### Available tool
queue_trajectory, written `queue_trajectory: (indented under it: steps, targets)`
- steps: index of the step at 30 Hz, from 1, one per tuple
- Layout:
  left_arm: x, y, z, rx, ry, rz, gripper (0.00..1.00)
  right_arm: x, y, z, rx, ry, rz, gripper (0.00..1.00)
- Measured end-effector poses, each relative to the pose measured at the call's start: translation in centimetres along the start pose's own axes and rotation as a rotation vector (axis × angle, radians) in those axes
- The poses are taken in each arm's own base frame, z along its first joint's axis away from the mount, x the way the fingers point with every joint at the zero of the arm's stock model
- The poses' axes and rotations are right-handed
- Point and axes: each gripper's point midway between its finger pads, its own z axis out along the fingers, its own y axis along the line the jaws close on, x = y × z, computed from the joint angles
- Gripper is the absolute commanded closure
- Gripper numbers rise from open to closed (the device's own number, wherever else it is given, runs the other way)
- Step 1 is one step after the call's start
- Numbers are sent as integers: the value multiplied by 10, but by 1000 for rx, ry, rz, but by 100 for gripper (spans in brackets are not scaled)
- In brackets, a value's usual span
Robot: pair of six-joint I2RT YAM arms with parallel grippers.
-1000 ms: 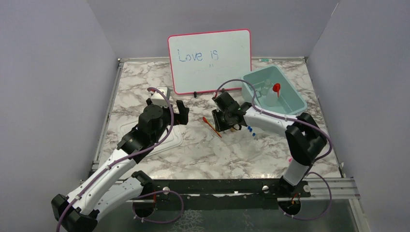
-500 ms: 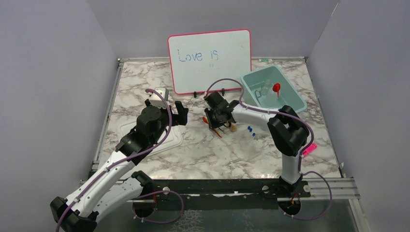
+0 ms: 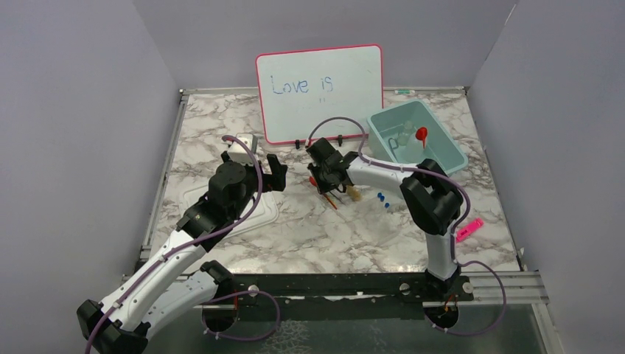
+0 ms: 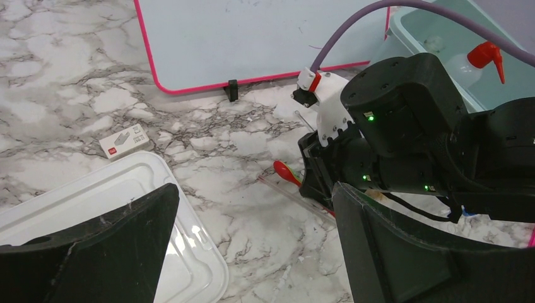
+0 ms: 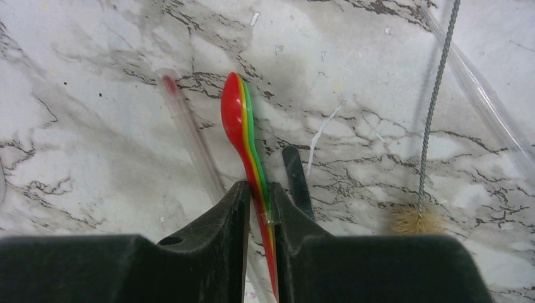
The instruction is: Organize the chemistry lab equipment
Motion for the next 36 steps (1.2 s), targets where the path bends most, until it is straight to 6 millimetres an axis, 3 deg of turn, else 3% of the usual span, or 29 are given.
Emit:
queue_trajectory:
  steps: [2, 6, 15, 19, 24, 25, 26, 29, 33, 36]
  targets:
    - [0, 0, 0, 0, 1, 0, 6, -2, 1, 1, -1, -3, -15, 80]
    - [1, 0, 1, -1, 2, 1, 6, -4, 2, 3, 0, -7, -38, 99]
    - [3, 1, 1, -2, 5, 2, 6, -15, 1, -11, 5, -39, -57, 99]
    - [4, 1, 1, -3, 6, 2, 6, -46, 3, -53, -9, -148, -63, 99]
    - [4, 1, 1, -3, 7, 2, 6, -103, -1, -135, -12, -375, -55, 99]
    - [4, 1, 1, -3, 7, 2, 6, -120, -6, -163, -6, -448, -41, 99]
    - [4, 1, 1, -3, 7, 2, 6, -121, -9, -166, -2, -455, -36, 99]
    - [4, 1, 1, -3, 7, 2, 6, -140, -39, -199, 34, -537, 17, 99]
    - [5, 1, 2, -1, 12, 3, 6, -152, -114, -225, 164, -592, 135, 99]
    - [6, 0, 2, 2, 14, 4, 6, -145, -169, -237, 266, -587, 219, 98]
